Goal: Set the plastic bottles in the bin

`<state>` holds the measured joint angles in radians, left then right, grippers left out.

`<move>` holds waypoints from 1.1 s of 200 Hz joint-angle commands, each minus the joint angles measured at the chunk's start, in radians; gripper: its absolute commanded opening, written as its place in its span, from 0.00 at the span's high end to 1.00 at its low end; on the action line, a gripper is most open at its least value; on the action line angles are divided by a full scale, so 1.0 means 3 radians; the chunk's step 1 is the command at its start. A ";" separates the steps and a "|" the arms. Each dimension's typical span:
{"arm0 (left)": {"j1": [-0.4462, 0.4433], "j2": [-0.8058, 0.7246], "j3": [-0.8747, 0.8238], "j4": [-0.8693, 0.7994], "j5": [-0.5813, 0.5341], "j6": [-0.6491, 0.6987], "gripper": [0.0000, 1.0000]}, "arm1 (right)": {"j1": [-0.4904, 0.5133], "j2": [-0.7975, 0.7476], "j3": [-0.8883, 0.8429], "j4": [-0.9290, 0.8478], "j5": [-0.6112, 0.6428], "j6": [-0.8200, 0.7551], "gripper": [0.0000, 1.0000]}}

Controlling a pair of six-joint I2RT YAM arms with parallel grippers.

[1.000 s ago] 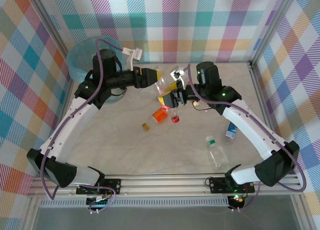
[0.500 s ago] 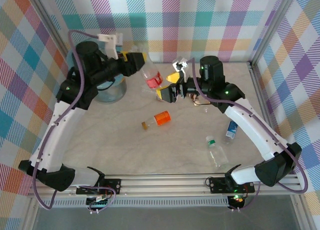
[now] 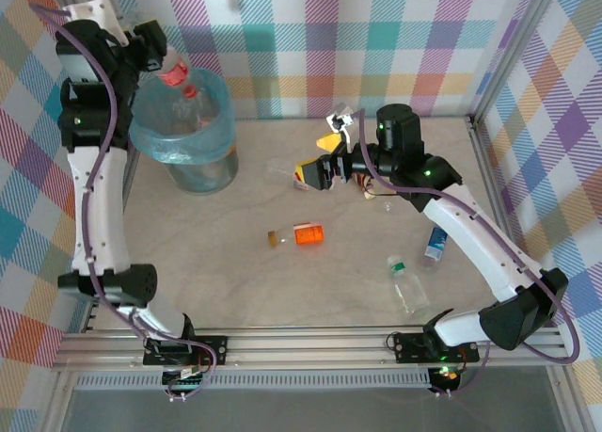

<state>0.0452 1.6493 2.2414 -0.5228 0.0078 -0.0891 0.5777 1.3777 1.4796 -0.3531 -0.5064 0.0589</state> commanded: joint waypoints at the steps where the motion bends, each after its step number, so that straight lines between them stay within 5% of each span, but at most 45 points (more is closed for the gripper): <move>1: 0.0239 0.0265 0.0228 0.0068 -0.0047 0.0195 0.50 | 0.0027 0.0029 0.0115 -0.0019 -0.0093 -0.0107 0.00; 97: 0.0493 0.0913 0.0093 0.0092 -0.0057 0.0600 0.47 | 0.0068 0.0196 0.0130 -0.0112 -0.0204 -0.0152 0.00; 133: 0.0506 0.0748 -0.0546 0.0400 0.0094 0.0503 0.34 | 0.0108 0.0249 0.0144 -0.0154 -0.0235 -0.0163 0.00; 168: 0.0514 0.0725 -0.0584 0.0323 0.0122 0.0435 0.11 | 0.0129 0.0241 0.0171 -0.0234 -0.0220 -0.0196 0.00; 220: 0.0514 0.0705 -0.0338 0.0185 0.0180 0.0391 0.14 | 0.0156 0.0224 0.0143 -0.0218 -0.0206 -0.0197 0.00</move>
<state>0.1860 1.9079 2.0735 -0.4679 0.0341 0.0422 0.6132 1.4467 1.4948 -0.4129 -0.5468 0.0177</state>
